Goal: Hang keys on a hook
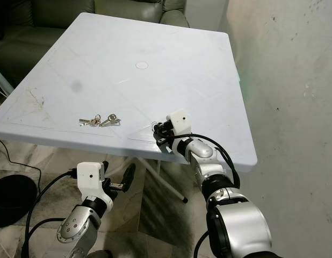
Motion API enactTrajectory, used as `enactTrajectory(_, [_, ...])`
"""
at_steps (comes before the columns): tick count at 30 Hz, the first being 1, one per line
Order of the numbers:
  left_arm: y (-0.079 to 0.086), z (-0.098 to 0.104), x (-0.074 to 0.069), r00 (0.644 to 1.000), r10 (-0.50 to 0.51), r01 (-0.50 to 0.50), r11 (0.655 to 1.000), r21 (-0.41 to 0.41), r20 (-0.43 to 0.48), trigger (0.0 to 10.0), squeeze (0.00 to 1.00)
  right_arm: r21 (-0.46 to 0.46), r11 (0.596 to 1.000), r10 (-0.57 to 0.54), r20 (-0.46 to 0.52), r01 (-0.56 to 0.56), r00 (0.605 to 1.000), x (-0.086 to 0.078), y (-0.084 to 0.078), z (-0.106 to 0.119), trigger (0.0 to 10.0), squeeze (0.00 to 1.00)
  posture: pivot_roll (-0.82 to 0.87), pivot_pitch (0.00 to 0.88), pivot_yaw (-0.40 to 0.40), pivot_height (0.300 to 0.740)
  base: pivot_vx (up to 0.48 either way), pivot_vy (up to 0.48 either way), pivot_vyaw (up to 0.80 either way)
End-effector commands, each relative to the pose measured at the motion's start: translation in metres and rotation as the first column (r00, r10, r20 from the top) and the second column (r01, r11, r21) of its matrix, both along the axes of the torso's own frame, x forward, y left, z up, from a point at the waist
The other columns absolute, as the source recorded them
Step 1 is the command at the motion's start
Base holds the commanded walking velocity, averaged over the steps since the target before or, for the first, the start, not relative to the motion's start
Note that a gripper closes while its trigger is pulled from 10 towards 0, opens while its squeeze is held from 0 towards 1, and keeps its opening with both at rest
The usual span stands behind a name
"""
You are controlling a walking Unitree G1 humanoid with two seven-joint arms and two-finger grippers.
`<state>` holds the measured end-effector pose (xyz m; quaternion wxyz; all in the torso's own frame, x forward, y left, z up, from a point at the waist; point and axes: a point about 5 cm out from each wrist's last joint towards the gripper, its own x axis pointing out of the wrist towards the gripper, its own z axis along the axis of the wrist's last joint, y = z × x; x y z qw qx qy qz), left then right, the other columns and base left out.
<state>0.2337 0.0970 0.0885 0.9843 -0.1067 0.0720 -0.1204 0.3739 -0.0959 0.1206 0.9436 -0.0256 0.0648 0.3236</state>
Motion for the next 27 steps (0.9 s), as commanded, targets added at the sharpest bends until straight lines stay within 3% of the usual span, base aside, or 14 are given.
enactTrajectory(1, [-0.01,0.004,0.0,1.0,-0.004,0.004,0.999,-0.037,0.003,10.0,0.0,0.004,1.0,-0.008,-0.007,0.008,1.0,0.001,-0.004,0.0,0.0,0.0,0.22,0.144,-0.094,0.74,0.0,0.0,0.0])
enactTrajectory(11, [-0.011,0.005,0.007,1.0,-0.001,0.002,1.0,-0.029,0.019,10.0,0.0,0.031,0.999,-0.039,0.039,0.038,0.998,0.006,-0.006,0.011,0.0,0.0,0.22,0.11,-0.099,0.74,0.0,0.0,0.0])
enactTrajectory(16, [-0.007,0.009,0.017,0.999,0.02,-0.019,1.0,-0.022,0.047,10.0,0.0,0.159,0.975,-0.181,0.145,0.157,0.973,0.014,-0.021,0.035,0.0,0.0,0.23,0.077,-0.108,0.74,0.0,0.0,0.0])
enactTrajectory(19, [-0.004,0.012,0.024,0.997,0.032,-0.031,0.999,-0.021,0.067,10.0,0.0,0.211,0.964,-0.202,0.196,0.159,0.96,0.014,-0.028,0.044,0.0,0.0,0.22,0.044,-0.112,0.74,0.0,0.0,0.0])
enactTrajectory(25, [0.003,0.018,0.039,0.993,0.051,-0.05,0.999,-0.019,0.104,10.0,0.0,0.2,0.963,-0.234,0.278,0.182,0.931,0.009,-0.034,0.046,0.0,0.0,0.2,0.004,-0.109,0.74,0.0,0.0,0.0])
enactTrajectory(26, [0.004,0.018,0.041,0.993,0.054,-0.052,0.998,-0.019,0.109,10.0,0.0,0.205,0.961,-0.241,0.283,0.187,0.928,0.008,-0.035,0.046,2.4,0.0,0.2,0.0,-0.108,0.74,0.0,0.0,0.0])
enactTrajectory(27, [0.006,0.022,0.047,0.99,0.055,-0.054,0.998,-0.01,0.132,10.0,0.0,0.217,0.956,-0.258,0.295,0.198,0.92,0.004,-0.038,0.045,10.0,0.0,0.19,0.0,-0.107,0.74,0.0,0.0,0.0])
